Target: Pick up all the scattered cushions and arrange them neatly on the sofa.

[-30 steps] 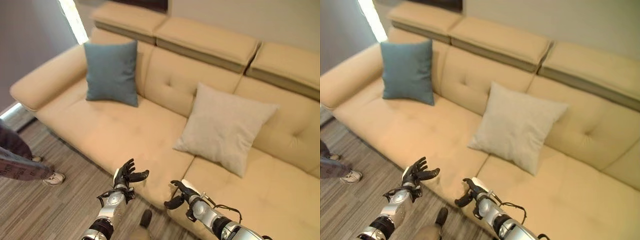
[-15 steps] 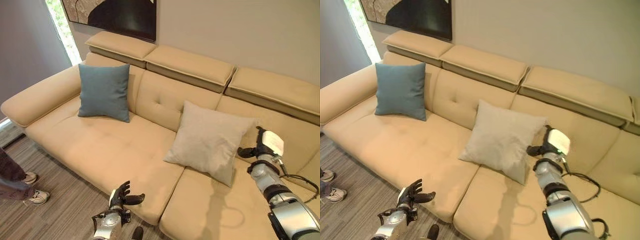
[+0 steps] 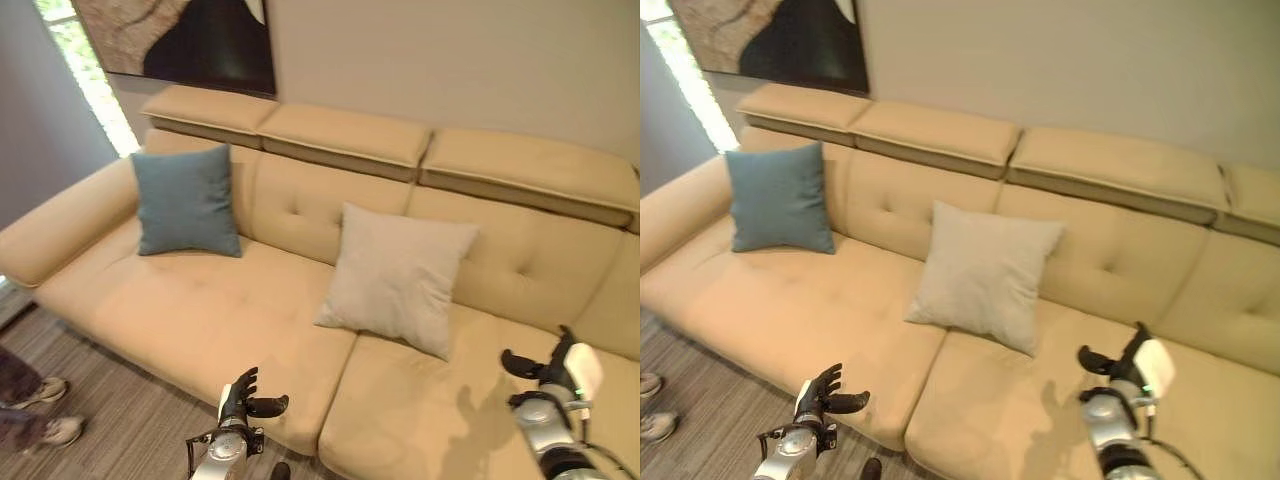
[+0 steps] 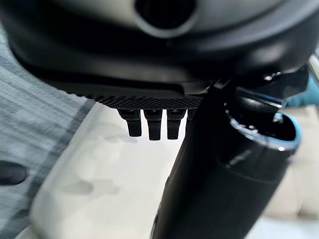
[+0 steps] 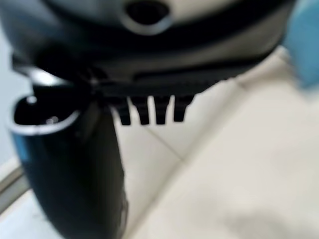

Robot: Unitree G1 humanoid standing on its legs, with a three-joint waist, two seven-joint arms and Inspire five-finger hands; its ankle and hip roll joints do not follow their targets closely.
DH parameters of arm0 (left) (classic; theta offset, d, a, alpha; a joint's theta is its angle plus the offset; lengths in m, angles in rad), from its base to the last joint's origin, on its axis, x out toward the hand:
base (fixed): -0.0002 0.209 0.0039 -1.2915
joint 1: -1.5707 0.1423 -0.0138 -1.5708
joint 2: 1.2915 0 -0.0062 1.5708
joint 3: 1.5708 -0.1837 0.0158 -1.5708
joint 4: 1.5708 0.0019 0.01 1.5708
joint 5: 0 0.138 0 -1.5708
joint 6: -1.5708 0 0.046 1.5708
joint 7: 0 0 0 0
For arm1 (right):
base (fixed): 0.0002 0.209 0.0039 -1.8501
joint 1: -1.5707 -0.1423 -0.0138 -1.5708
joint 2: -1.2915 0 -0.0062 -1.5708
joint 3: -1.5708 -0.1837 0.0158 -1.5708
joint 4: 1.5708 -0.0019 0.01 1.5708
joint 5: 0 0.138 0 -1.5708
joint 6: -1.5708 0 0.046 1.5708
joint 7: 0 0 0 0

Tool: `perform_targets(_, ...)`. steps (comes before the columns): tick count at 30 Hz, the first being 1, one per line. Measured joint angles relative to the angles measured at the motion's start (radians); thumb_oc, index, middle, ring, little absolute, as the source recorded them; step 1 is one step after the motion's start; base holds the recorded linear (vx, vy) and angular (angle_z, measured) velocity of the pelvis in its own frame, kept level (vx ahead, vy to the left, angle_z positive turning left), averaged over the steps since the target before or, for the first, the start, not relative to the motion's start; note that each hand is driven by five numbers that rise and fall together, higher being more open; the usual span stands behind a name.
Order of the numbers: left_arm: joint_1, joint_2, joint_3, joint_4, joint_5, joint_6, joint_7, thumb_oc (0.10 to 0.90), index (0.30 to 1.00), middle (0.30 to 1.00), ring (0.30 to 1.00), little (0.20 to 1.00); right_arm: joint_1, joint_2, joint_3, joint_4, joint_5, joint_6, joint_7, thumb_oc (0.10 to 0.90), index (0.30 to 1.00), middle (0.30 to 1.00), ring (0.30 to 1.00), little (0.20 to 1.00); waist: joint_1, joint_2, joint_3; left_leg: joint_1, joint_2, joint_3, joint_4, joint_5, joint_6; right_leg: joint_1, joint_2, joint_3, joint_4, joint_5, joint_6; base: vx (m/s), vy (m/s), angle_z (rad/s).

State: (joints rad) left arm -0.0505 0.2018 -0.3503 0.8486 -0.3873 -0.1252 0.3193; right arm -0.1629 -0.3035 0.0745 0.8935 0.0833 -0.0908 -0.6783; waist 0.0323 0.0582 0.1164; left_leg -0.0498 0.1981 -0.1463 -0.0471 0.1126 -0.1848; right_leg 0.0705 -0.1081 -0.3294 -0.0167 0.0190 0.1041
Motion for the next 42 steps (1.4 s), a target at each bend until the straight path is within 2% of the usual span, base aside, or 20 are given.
perform_targets(3,-0.008,-0.061,-0.017,-0.002,-0.008,-0.001,-0.001,0.800,0.900,0.900,0.900,0.900,0.025,0.081,0.026,-0.018,0.171,-0.049,0.004,0.800,0.900,0.900,0.900,0.900,-0.006,0.046,0.045,-0.054,0.032,0.049,0.033,0.029,-0.010,-0.075,0.025,0.018,0.047,-0.013,-0.031,-0.37,-0.091,-0.17)
perform_targets(7,0.043,-0.090,-0.042,0.053,-0.024,0.000,-0.027,0.800,0.900,0.900,0.900,0.900,0.052,0.085,-0.013,-0.033,0.348,-0.098,0.026,0.800,0.900,0.900,0.900,0.900,-0.040,0.064,0.043,-0.056,0.028,0.142,0.033,0.023,0.024,-0.145,0.014,0.068,0.087,-0.012,-0.045,-0.22,0.012,-0.44)
perform_targets(11,0.055,-0.097,-0.023,0.126,-0.024,0.000,-0.030,0.800,0.900,0.900,0.900,0.900,0.071,0.045,-0.083,-0.005,0.383,-0.119,0.019,0.800,0.900,0.900,0.900,0.900,-0.061,-0.017,0.049,-0.073,-0.080,0.037,0.214,-0.083,0.005,-0.163,-0.072,0.172,0.098,0.006,-0.024,-0.20,0.129,-0.68)
perform_targets(12,0.062,-0.093,-0.020,0.143,-0.011,-0.016,-0.024,0.800,0.900,0.900,0.900,0.900,0.079,0.016,-0.084,-0.002,0.401,-0.136,0.017,0.800,0.900,0.900,0.900,0.900,-0.049,-0.009,0.033,-0.051,-0.120,-0.042,0.285,-0.158,0.028,-0.153,-0.072,0.246,0.106,0.010,0.005,-0.19,0.140,-0.90)
perform_targets(14,0.058,-0.086,-0.033,0.157,0.021,-0.022,-0.002,0.800,0.900,0.900,0.900,0.900,0.097,-0.004,-0.083,0.009,0.410,-0.146,0.013,0.800,0.900,0.900,0.900,0.900,-0.063,-0.003,-0.002,-0.034,-0.120,-0.069,0.254,-0.233,0.047,-0.169,-0.071,0.274,0.106,0.014,0.031,-0.30,0.232,-0.73)
perform_targets(16,0.016,-0.058,-0.087,0.175,0.105,-0.026,0.036,0.800,0.900,0.900,0.900,0.900,0.092,0.021,-0.072,0.036,0.420,-0.156,-0.004,0.800,0.900,0.900,0.900,0.900,-0.084,-0.052,-0.020,-0.041,-0.169,-0.052,0.249,-0.260,0.095,-0.213,-0.123,0.308,0.119,0.031,0.049,-0.39,0.343,-0.37)
perform_targets(18,0.003,-0.041,-0.122,0.184,0.157,-0.025,0.051,0.800,0.900,0.900,0.900,0.900,0.091,0.073,-0.071,0.038,0.450,-0.165,-0.019,0.800,0.900,0.900,0.900,0.900,-0.098,-0.092,-0.028,-0.051,-0.202,-0.028,0.259,-0.259,0.111,-0.232,-0.146,0.339,0.105,0.042,0.050,-0.31,0.278,-0.34)
perform_targets(21,-0.003,-0.043,-0.159,0.214,0.206,-0.021,0.061,0.800,0.900,0.900,0.900,0.900,0.083,0.153,-0.037,0.042,0.489,-0.182,-0.022,0.800,0.900,0.900,0.900,0.900,-0.101,-0.111,-0.024,-0.045,-0.223,0.016,0.289,-0.276,0.134,-0.239,-0.168,0.373,0.083,0.096,0.076,-0.37,0.206,-0.60)
perform_targets(23,-0.004,-0.070,-0.187,0.218,0.234,-0.021,0.063,0.800,0.900,0.900,0.900,0.900,0.068,0.173,-0.013,0.042,0.494,-0.184,-0.021,0.800,0.900,0.900,0.900,0.900,-0.088,-0.088,-0.007,-0.037,-0.224,0.061,0.305,-0.283,0.142,-0.266,-0.152,0.350,0.088,0.178,0.072,-0.46,0.145,-0.81)
perform_targets(24,-0.010,-0.091,-0.195,0.226,0.235,-0.021,0.060,0.800,0.900,0.900,0.900,0.900,0.049,0.183,0.007,0.039,0.494,-0.193,-0.017,0.800,0.900,0.900,0.900,0.900,-0.092,-0.076,0.000,-0.069,-0.234,0.089,0.359,-0.306,0.165,-0.297,-0.153,0.278,0.085,0.217,0.037,-0.48,0.134,-1.14)
perform_targets(26,-0.012,-0.099,-0.195,0.235,0.234,-0.019,0.045,0.800,0.900,0.900,0.900,0.900,0.038,0.210,0.043,0.038,0.496,-0.193,0.001,0.800,0.900,0.900,0.900,0.900,-0.088,-0.099,0.020,-0.067,-0.259,0.165,0.389,-0.334,0.192,-0.307,-0.159,0.214,0.038,0.251,-0.006,-0.44,0.097,-1.19)
perform_targets(27,-0.016,-0.095,-0.195,0.233,0.243,-0.015,0.036,0.800,0.900,0.900,0.900,0.900,0.024,0.216,0.066,0.037,0.493,-0.197,0.001,0.800,0.900,0.900,0.900,0.900,-0.089,-0.106,0.014,-0.083,-0.276,0.177,0.401,-0.338,0.254,-0.294,-0.165,0.215,-0.049,0.212,-0.014,-0.21,0.027,-1.15)
perform_targets(28,-0.025,-0.106,-0.197,0.237,0.252,-0.007,0.032,0.800,0.900,0.900,0.900,0.900,0.014,0.208,0.079,0.039,0.490,-0.198,0.005,0.800,0.900,0.900,0.900,0.900,-0.075,-0.085,0.010,-0.086,-0.248,0.185,0.379,-0.341,0.266,-0.303,-0.160,0.184,-0.058,0.162,0.021,-0.18,0.006,-1.56)
perform_targets(29,-0.059,-0.140,-0.187,0.245,0.275,0.001,0.017,0.800,0.900,0.900,0.900,0.900,-0.005,0.186,0.083,0.033,0.488,-0.199,0.011,0.800,0.900,0.900,0.900,0.900,-0.074,0.010,0.043,-0.096,-0.161,0.254,0.345,-0.303,0.239,-0.401,-0.142,0.101,0.164,0.037,-0.007,-0.17,-0.008,-1.49)
perform_targets(30,-0.053,-0.138,-0.184,0.242,0.294,0.000,0.017,0.800,0.900,0.900,0.900,0.900,0.007,0.189,0.083,0.040,0.489,-0.189,0.003,0.800,0.900,0.900,0.900,0.900,-0.064,0.027,0.039,-0.068,-0.132,0.294,0.293,-0.272,0.236,-0.439,-0.146,0.068,0.354,-0.006,-0.029,-0.25,-0.043,-1.52)
perform_targets(33,-0.018,-0.099,-0.189,0.257,0.334,0.013,0.004,0.800,0.900,0.900,0.900,0.900,0.036,0.231,0.086,0.043,0.487,-0.185,-0.001,0.800,0.900,0.900,0.900,0.900,-0.031,-0.027,0.004,-0.008,-0.119,0.419,0.178,-0.204,0.204,-0.384,-0.185,0.056,0.576,-0.142,-0.005,-0.18,-0.123,-1.11)
perform_targets(36,-0.044,-0.076,-0.176,0.292,0.351,0.039,-0.004,0.800,0.900,0.900,0.900,0.900,0.015,0.234,0.089,0.045,0.484,-0.188,0.001,0.800,0.900,0.900,0.900,0.900,0.028,-0.072,-0.019,-0.019,-0.092,0.558,0.193,-0.196,0.190,-0.235,-0.249,0.018,0.492,-0.204,0.071,-0.19,-0.262,-1.44)
perform_targets(38,-0.059,-0.059,-0.158,0.292,0.362,0.043,-0.003,0.800,0.900,0.900,0.900,0.900,-0.002,0.241,0.106,0.055,0.481,-0.190,0.005,0.800,0.900,0.900,0.900,0.900,0.061,-0.086,-0.024,-0.029,-0.045,0.607,0.271,-0.212,0.177,-0.133,-0.261,-0.041,0.287,-0.087,0.023,-0.16,-0.345,-1.72)
perform_targets(40,-0.070,-0.051,-0.146,0.294,0.393,0.044,-0.004,0.800,0.900,0.900,0.900,0.900,-0.024,0.235,0.125,0.080,0.474,-0.189,0.007,0.800,0.900,0.900,0.900,0.900,0.058,-0.088,-0.026,-0.117,0.025,0.596,0.423,-0.242,0.185,-0.121,-0.209,-0.072,0.213,-0.083,0.021,-0.02,-0.429,-1.16)
perform_targets(42,-0.071,-0.092,-0.163,0.304,0.418,0.041,-0.007,0.800,0.900,0.900,0.900,0.900,-0.005,0.169,0.129,0.081,0.459,-0.184,0.002,0.800,0.900,0.900,0.900,0.900,0.055,-0.070,-0.042,-0.109,-0.032,0.568,0.238,-0.173,0.188,-0.119,-0.184,-0.039,0.175,-0.084,0.024,0.06,-0.445,-0.71)
